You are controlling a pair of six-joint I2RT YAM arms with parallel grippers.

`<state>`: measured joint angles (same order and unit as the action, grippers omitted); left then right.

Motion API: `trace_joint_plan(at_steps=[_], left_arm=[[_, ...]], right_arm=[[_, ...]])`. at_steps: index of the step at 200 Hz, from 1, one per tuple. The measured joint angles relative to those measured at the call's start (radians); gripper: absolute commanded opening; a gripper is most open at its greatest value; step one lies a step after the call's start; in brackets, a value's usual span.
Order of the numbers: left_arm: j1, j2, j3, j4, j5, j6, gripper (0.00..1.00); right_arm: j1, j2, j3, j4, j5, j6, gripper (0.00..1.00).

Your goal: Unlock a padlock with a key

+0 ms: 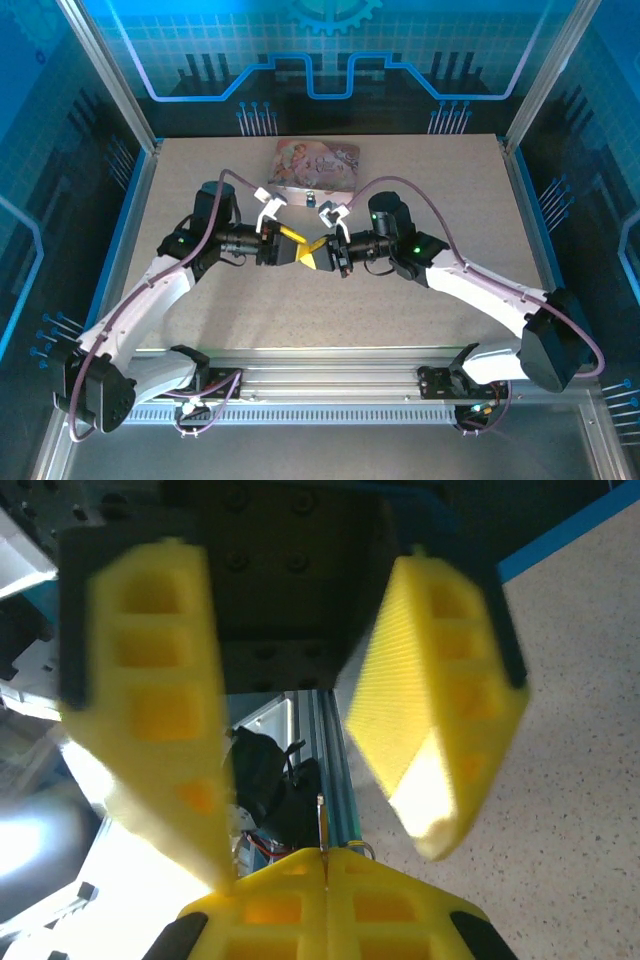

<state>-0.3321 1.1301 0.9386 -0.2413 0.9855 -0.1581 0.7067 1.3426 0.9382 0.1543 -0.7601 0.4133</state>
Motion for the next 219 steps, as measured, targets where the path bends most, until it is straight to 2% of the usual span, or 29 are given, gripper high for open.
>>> trace_joint_plan(at_steps=[56, 110, 130, 147, 181, 219], left_arm=[[0.026, -0.103, -0.121, 0.175, -0.082, -0.158, 0.5], [0.029, -0.131, -0.263, 0.375, -0.074, -0.281, 0.26], [0.029, -0.131, -0.269, 0.428, -0.069, -0.31, 0.22], [0.029, -0.13, -0.269, 0.46, -0.065, -0.316, 0.21], [0.029, -0.121, -0.271, 0.483, -0.064, -0.317, 0.26], [0.029, -0.12, -0.287, 0.478, -0.065, -0.311, 0.36]], right_arm=[[-0.006, 0.009, -0.039, 0.112, 0.032, 0.085, 0.0], [-0.027, 0.009, -0.091, 0.169, 0.057, 0.143, 0.0], [-0.027, 0.009, -0.093, 0.181, 0.061, 0.154, 0.0], [-0.027, 0.009, -0.094, 0.192, 0.064, 0.164, 0.0], [-0.028, 0.009, -0.095, 0.206, 0.065, 0.171, 0.0], [-0.029, 0.008, -0.103, 0.207, 0.065, 0.172, 0.0]])
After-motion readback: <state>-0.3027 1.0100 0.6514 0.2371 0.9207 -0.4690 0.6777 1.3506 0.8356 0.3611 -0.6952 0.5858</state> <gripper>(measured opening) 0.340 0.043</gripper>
